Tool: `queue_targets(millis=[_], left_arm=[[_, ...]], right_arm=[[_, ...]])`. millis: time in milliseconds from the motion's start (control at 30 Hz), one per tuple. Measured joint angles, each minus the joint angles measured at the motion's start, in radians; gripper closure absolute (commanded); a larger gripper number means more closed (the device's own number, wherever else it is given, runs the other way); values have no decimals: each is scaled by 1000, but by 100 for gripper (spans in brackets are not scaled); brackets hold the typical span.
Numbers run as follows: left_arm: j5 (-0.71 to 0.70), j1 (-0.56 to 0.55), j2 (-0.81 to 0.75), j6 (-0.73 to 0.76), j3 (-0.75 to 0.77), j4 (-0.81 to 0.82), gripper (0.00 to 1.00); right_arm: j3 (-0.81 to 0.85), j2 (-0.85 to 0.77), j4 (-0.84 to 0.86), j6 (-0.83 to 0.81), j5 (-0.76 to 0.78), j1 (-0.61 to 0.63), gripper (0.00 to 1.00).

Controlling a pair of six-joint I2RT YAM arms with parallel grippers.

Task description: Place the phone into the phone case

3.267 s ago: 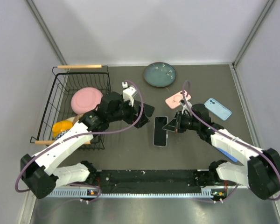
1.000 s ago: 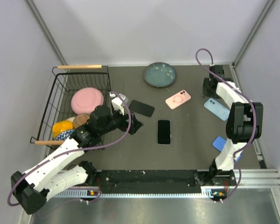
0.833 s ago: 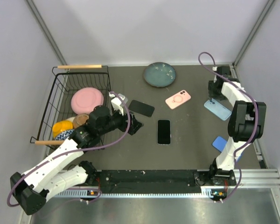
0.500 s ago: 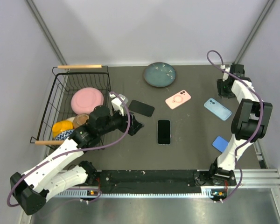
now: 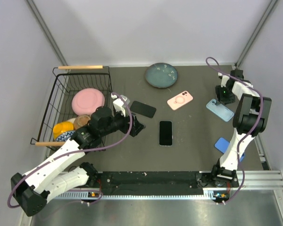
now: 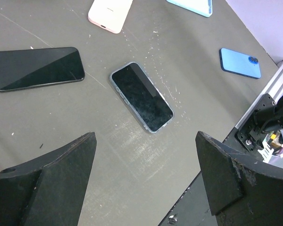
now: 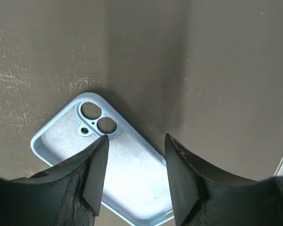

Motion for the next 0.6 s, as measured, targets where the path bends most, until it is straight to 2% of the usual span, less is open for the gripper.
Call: queue_targets(millis=[200,300,533,600], left_arm=[[-6,0,8,0,0,-2,10],[-7,0,8,0,0,-3,11],[-12,0,2,-5,0,-5,13],[-23,0,-3,-8,0,-7,15]], right_arm=[[27,30,-14,3,-32,-13,54],[33,37,-19,8,-44,-16,64],[53,47,-31,46,-52,-18,95],[55,47,-39,68,-51,-19,96]])
